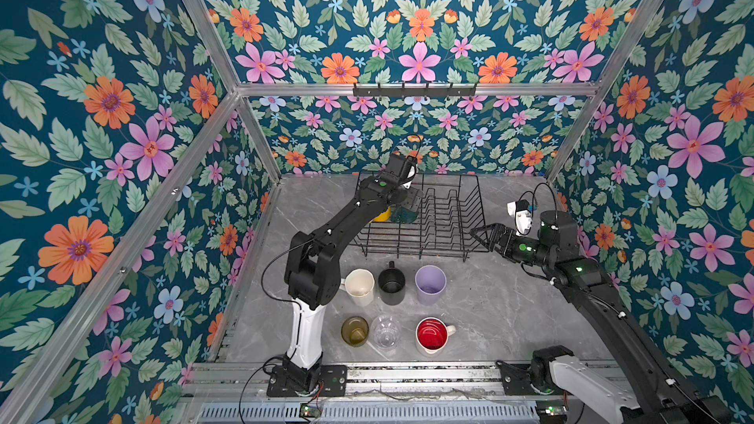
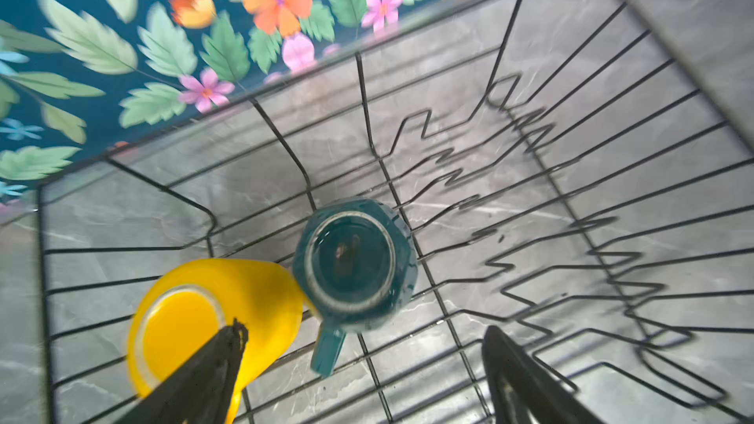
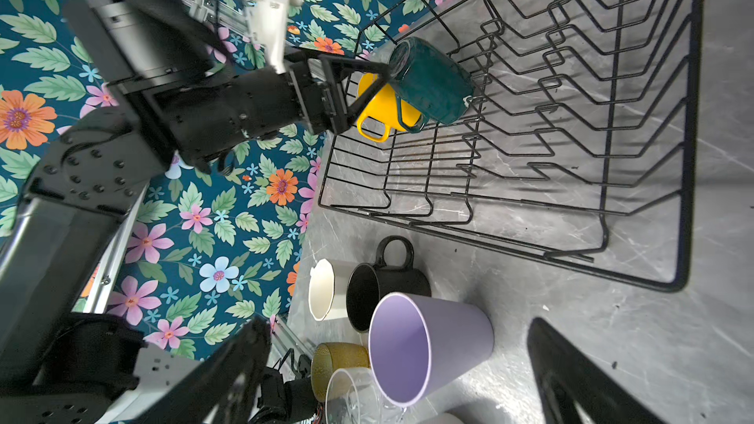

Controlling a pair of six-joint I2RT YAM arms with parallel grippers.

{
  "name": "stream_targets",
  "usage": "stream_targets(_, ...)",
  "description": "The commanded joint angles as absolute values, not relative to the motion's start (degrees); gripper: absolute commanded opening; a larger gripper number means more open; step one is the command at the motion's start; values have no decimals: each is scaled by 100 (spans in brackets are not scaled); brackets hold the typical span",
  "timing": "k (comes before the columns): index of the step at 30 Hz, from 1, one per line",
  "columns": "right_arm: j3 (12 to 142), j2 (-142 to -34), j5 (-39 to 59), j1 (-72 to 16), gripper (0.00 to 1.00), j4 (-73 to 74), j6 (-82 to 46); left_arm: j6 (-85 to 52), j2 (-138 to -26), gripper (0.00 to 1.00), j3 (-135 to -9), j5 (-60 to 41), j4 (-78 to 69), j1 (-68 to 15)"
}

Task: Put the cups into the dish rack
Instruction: 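Lower the green mug upside down into the rack beside the yellow mug, release, then move the left gripper down to the cream mug on the table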

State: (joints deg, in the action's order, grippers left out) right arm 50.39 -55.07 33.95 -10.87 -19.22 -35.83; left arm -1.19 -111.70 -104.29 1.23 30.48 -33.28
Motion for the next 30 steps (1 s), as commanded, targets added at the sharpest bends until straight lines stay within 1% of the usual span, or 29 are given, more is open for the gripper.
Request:
stream_targets(1, 5089, -5520, 3258, -1090, 98, -1948, -3372, -222, -10507, 91, -9937, 275, 2755, -3298)
stream_targets(7, 5180, -5526, 3013, -1091, 98, -2134, -3139, -494, -8954, 88, -8619, 349, 3091, -3224)
stream_targets(12, 5221, -5624, 2995, -1090, 98, -2145, -3076, -573, -7849, 83, -7814, 205, 3873, -3129)
stream_targets(13, 5229, -5649, 2997, -1090, 98, -2137, -3075, -580, -7689, 81, -7731, 186, 4092, -3121)
stream_targets(16, 5223, -5678, 2997, -1090, 97, -2100, -3082, -688, -7354, 76, -7580, 141, 4676, -3103)
stream_targets(22, 5221, -5678, 2980, -1091, 97, -2096, -3101, -788, -6933, 73, -7275, -204, 5566, -3094)
stream_targets(27, 5181, -5625, 2964, -1090, 97, -2131, -3101, -863, -6816, 70, -6940, -443, 5897, -3094)
stream_targets(30, 5161, -5592, 2953, -1090, 97, -2144, -3101, -907, -6876, 67, -6736, -398, 5954, -3094)
